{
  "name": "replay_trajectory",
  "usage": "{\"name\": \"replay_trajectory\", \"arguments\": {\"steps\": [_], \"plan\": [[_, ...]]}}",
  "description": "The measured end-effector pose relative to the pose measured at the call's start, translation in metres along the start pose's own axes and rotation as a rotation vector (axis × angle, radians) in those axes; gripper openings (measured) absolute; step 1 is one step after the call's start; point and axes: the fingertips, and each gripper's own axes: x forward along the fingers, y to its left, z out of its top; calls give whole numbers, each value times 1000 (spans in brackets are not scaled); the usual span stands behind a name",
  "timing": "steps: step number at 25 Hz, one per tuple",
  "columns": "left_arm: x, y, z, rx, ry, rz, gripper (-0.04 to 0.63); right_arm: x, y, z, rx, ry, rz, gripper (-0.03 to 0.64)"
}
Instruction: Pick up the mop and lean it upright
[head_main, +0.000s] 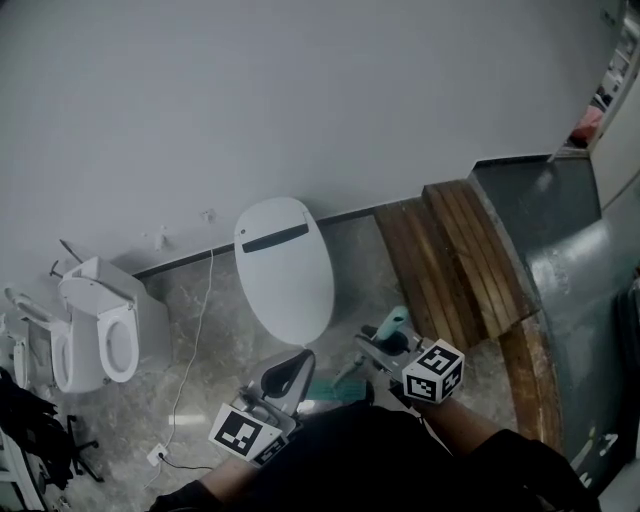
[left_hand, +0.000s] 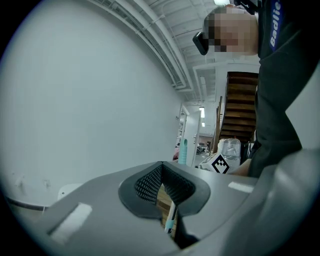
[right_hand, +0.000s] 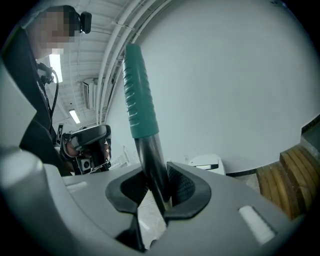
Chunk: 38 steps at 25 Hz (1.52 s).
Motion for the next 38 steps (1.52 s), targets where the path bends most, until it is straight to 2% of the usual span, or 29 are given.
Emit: {"name": "replay_trajectory", "arguments": {"steps": [7, 15, 18, 21, 26, 31, 38], "plan": [[40, -20, -1, 16, 25, 0, 20, -33, -37, 17, -22, -26, 2, 94], [70, -25, -7, 5, 55, -55, 20, -65, -80, 36, -17, -79, -102, 94], [82, -21, -9, -4, 42, -89, 20, -70, -94, 45, -28, -90, -143, 95], [96, -9, -9, -16, 51, -112, 20, -73, -111, 56, -43, -94, -180, 95], [125, 21, 3, -43, 18, -173, 20, -72, -145, 77, -73, -92, -258, 90], [147, 66, 15, -83, 0, -217, 20, -75, -175, 100, -90, -103, -303, 81], [171, 109, 23, -103, 7, -272, 20, -47, -198, 134, -159, -66, -317, 78]]}}
